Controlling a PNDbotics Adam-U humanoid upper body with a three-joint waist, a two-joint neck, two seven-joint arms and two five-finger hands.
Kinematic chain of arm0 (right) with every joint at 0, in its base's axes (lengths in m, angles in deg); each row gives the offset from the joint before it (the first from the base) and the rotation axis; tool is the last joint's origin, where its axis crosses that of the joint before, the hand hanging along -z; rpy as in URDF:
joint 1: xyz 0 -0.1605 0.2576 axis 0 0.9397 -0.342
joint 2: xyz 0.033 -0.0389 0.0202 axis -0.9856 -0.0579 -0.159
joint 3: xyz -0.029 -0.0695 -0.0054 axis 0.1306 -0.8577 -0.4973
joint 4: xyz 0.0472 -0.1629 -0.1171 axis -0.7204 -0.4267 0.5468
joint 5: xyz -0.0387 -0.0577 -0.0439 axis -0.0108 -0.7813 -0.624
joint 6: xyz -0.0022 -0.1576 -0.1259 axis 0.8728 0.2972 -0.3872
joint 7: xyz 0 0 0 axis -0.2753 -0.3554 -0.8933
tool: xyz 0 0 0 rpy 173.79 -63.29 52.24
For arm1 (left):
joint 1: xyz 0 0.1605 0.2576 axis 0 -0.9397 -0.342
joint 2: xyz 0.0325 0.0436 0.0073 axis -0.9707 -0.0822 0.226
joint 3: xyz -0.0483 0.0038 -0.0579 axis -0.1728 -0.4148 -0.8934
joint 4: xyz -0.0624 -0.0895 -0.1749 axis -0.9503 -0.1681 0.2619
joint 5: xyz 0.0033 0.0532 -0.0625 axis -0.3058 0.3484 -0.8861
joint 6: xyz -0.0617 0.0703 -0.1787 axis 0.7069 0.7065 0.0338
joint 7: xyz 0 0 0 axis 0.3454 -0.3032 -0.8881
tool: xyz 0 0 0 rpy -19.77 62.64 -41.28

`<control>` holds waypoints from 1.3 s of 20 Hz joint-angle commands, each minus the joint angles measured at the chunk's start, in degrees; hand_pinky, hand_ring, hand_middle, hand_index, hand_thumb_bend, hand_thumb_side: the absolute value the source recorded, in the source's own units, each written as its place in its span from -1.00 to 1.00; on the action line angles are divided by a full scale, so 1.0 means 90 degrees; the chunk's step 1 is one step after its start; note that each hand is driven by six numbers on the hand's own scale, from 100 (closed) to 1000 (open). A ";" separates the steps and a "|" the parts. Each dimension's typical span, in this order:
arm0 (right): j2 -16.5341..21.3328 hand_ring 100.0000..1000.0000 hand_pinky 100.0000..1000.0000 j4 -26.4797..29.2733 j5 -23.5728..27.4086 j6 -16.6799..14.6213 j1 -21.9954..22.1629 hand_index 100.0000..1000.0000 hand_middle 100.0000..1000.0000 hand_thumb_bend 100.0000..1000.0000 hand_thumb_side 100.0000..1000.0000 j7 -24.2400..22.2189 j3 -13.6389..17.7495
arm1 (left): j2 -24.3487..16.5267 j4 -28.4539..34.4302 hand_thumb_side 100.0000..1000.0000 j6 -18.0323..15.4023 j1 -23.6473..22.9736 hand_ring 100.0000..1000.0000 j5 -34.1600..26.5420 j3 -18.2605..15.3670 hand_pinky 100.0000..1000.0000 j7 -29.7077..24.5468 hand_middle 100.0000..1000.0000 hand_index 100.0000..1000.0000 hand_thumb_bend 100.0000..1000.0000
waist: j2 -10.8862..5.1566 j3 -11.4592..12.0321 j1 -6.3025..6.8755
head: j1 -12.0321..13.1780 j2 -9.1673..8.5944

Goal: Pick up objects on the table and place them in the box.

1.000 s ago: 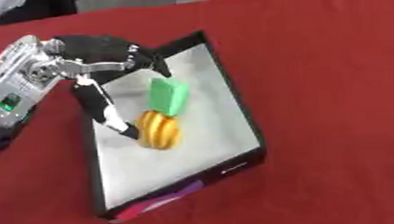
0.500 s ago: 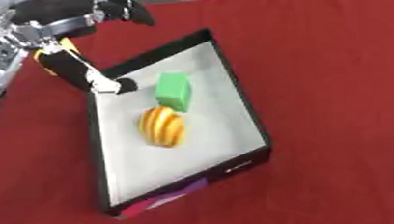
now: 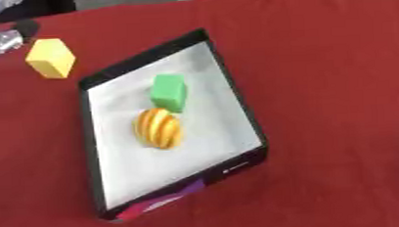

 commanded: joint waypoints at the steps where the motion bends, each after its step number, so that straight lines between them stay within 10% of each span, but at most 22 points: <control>1: -0.0008 1.00 0.92 0.0100 -0.0131 0.0020 0.0017 0.57 0.39 -1.00 -0.17 0.0033 0.0014 | -0.0495 -0.0241 -0.34 0.0043 -0.0077 0.61 -0.0128 -0.0377 0.56 0.0267 0.57 0.71 -0.57 | -0.0092 0.0015 -0.0120 | -0.0026 -0.0052; 7: -0.0193 1.00 0.92 0.0100 -0.0297 0.0040 -0.0002 0.57 0.39 -1.00 -0.18 0.0026 -0.0039 | -0.0891 -0.1153 -0.53 -0.0379 -0.0249 0.64 -0.0049 -0.0544 0.58 0.0227 0.58 0.73 -0.20 | 0.0052 -0.0001 -0.0232 | -0.0029 -0.0223; 15: -0.0401 1.00 0.92 0.0100 -0.0455 0.0057 -0.0079 0.57 0.38 -1.00 -0.18 -0.0053 -0.0142 | -0.1361 -0.2119 -0.69 -0.2715 -0.0025 0.69 0.0358 -0.0509 0.65 -0.0330 0.61 0.78 0.14 | 0.0246 -0.0124 -0.0350 | 0.0030 -0.0585; 26: -0.0518 1.00 0.92 0.0100 -0.0565 0.0117 -0.0206 0.56 0.38 -1.00 -0.18 -0.0132 -0.0256 | -0.1398 -0.3265 -0.96 -0.3123 0.0386 0.73 0.1045 -0.0514 0.71 -0.1217 0.63 0.78 0.26 | 0.0405 -0.0342 -0.0336 | 0.0349 -0.0697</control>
